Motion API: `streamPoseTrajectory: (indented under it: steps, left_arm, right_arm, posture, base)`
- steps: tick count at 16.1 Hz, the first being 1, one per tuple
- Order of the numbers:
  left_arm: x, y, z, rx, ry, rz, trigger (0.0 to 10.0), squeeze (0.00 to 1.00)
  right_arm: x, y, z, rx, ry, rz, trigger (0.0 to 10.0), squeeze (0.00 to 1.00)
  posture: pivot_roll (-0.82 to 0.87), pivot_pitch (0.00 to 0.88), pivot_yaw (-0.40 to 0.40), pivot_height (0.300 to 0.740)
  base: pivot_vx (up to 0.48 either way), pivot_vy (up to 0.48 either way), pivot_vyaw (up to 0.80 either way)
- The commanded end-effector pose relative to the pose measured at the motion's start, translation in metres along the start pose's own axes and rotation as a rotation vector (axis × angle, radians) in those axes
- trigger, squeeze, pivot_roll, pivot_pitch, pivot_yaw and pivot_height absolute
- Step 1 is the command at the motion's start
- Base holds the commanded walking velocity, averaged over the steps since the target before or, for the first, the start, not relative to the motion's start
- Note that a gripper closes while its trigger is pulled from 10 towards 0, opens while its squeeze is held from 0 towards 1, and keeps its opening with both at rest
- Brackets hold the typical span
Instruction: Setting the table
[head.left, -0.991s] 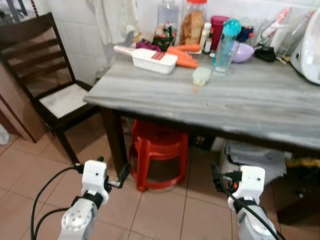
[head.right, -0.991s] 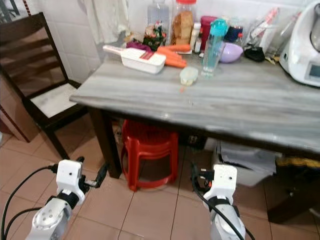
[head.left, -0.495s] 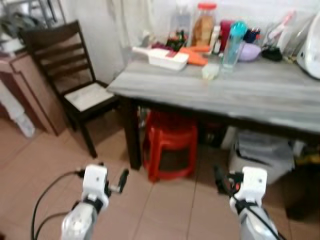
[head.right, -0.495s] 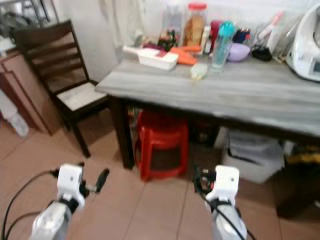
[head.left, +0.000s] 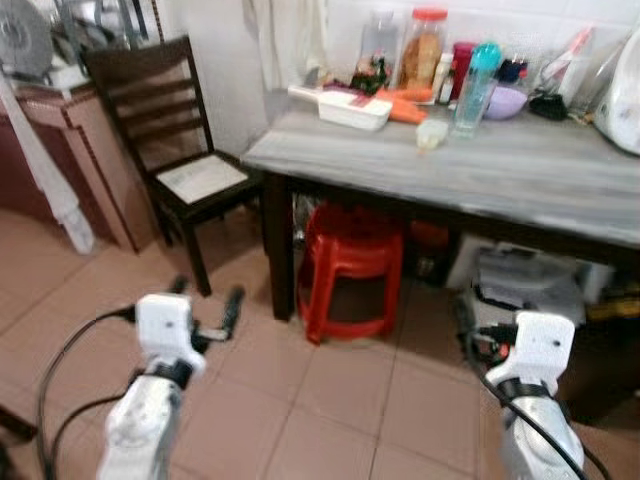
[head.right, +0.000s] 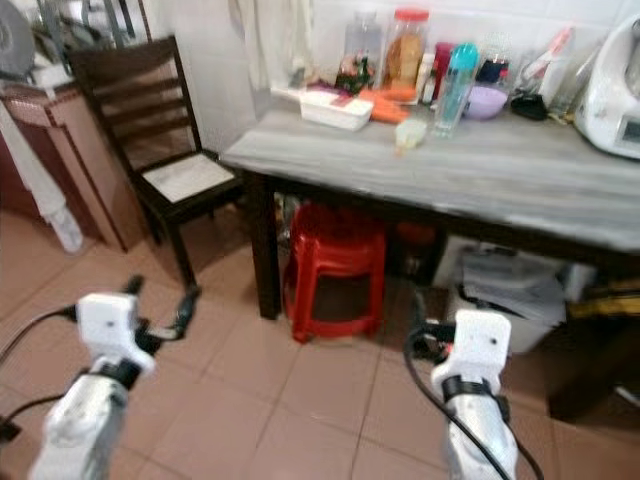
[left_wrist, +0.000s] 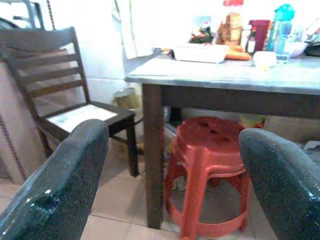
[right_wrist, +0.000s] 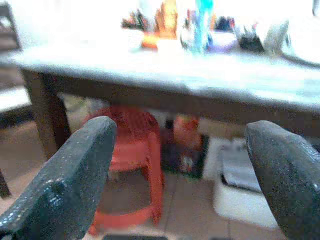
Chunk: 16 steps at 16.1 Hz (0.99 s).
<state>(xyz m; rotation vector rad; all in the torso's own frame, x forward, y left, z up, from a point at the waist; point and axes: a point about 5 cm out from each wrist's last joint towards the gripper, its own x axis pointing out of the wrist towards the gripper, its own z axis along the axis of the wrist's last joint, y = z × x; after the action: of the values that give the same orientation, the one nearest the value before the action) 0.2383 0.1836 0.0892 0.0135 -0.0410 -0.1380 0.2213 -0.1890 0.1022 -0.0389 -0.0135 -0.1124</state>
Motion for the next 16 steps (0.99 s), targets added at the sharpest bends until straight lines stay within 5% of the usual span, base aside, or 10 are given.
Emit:
streamPoseTrajectory:
  steps: [1, 10, 16]
  left_arm:
    - [-0.002, -0.001, -0.001, 0.001, 0.017, -0.010, 10.0, 0.00]
    - [-0.003, -0.015, -0.003, -0.017, 0.046, -0.095, 10.0, 0.00]
    - [-0.004, -0.018, -0.004, -0.023, 0.061, -0.105, 10.0, 0.00]
  right_arm:
    - [-0.003, -0.001, 0.006, -0.017, -0.026, 0.009, 10.0, 0.00]
    - [-0.008, 0.005, 0.000, 0.025, 0.013, 0.049, 10.0, 0.00]
    - [-0.008, 0.007, -0.003, 0.035, 0.029, 0.067, 10.0, 0.00]
  posture:
    - [0.07, 0.000, -0.017, 0.740]
    - [0.07, 0.000, -0.020, 0.740]
    - [0.06, 0.000, -0.026, 0.740]
  base:
    - [0.000, 0.000, 0.00]
    - [0.000, 0.000, -0.24]
    - [0.000, -0.276, 0.00]
